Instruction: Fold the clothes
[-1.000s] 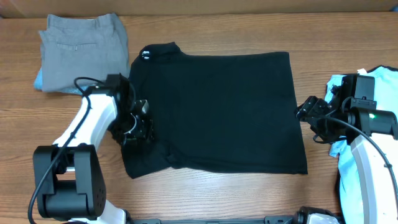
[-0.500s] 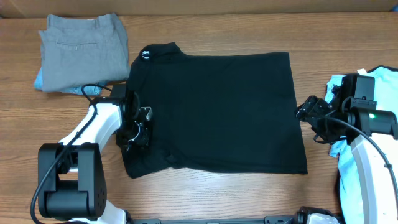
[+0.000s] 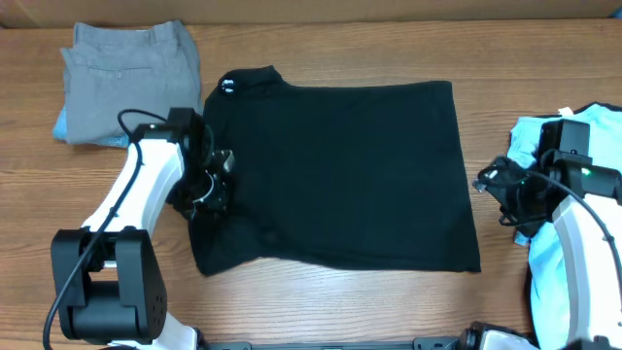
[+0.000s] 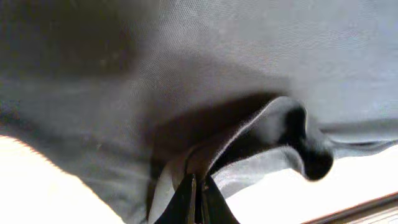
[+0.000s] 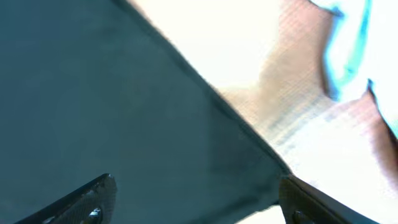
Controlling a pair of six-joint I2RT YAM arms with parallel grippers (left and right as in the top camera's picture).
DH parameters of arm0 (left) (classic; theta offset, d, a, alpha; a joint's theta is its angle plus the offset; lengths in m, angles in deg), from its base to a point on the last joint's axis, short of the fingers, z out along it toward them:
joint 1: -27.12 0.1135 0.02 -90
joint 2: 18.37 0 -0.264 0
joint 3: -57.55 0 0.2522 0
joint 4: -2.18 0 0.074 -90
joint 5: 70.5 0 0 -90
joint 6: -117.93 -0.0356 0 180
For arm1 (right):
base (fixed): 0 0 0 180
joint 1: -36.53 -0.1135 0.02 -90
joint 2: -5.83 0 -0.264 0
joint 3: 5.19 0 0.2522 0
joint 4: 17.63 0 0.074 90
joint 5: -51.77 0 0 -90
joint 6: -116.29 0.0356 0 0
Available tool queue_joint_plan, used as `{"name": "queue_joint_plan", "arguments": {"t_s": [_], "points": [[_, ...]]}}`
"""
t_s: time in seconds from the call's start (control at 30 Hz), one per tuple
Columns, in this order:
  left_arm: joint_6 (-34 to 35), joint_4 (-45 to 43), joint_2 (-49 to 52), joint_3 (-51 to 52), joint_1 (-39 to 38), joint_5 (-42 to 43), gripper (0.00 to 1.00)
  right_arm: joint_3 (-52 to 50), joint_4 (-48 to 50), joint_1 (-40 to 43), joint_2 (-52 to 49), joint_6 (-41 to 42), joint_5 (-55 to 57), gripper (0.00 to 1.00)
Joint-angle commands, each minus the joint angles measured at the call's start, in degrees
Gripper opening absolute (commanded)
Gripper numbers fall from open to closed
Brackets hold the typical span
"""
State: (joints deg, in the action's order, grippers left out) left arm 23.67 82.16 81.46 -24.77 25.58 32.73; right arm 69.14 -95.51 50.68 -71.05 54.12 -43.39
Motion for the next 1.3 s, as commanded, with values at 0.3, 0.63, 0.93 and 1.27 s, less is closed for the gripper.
{"name": "queue_joint_plan", "arguments": {"t_s": [0.3,0.63,0.93,1.27], "points": [[0.2,4.2,0.1,-6.6,-0.3,-0.3,0.04,-11.0,1.0,8.0,-6.2,0.7,-2.0,0.68],[0.2,6.4,0.1,-6.6,-0.3,-2.1,0.04,-21.3,9.5,8.0,-6.2,2.9,-6.6,0.46],[0.2,6.7,0.1,-6.6,-0.3,-3.6,0.04,-22.4,11.2,7.6,-6.2,2.9,-6.5,0.40],[0.2,6.6,0.1,-6.6,-0.3,-3.6,0.04,-26.1,12.4,7.6,-6.2,5.9,-6.0,0.36]]}}
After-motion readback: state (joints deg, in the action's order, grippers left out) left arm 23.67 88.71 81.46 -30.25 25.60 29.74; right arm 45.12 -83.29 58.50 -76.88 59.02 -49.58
